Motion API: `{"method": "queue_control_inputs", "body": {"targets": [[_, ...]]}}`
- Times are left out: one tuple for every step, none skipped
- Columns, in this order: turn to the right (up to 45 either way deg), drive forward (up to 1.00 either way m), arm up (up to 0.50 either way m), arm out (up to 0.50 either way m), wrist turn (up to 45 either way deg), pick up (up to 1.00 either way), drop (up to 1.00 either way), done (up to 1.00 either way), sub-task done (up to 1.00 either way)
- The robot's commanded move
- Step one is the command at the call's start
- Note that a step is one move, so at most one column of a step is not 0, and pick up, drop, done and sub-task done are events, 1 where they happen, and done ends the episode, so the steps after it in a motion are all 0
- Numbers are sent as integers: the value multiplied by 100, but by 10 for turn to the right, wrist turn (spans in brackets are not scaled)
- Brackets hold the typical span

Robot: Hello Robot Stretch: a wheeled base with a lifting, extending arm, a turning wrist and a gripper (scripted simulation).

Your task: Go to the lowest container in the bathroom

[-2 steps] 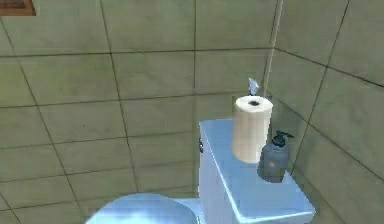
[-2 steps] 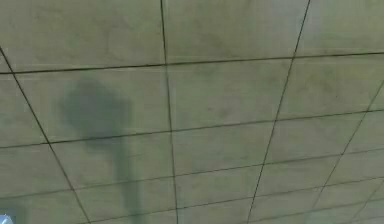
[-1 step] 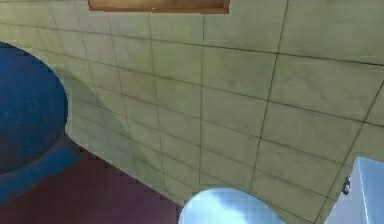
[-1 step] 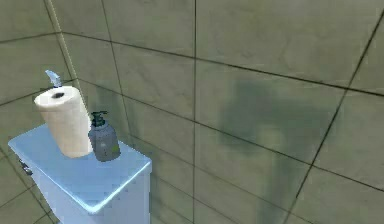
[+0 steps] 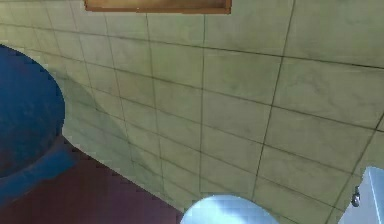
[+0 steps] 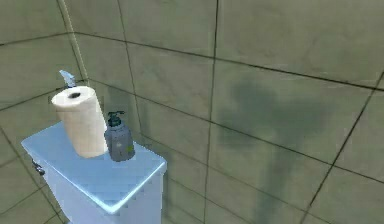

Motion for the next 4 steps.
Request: {"method": "queue_control_inputs", "body": {"targets": [[450,0,0,0,0,0,0,0,0],[-450,0,0,0,0,0,0,0,0],[-450,0,0,0,0,0,0,0,0],[-390,0,0,0,0,0,0,0,0]]}}
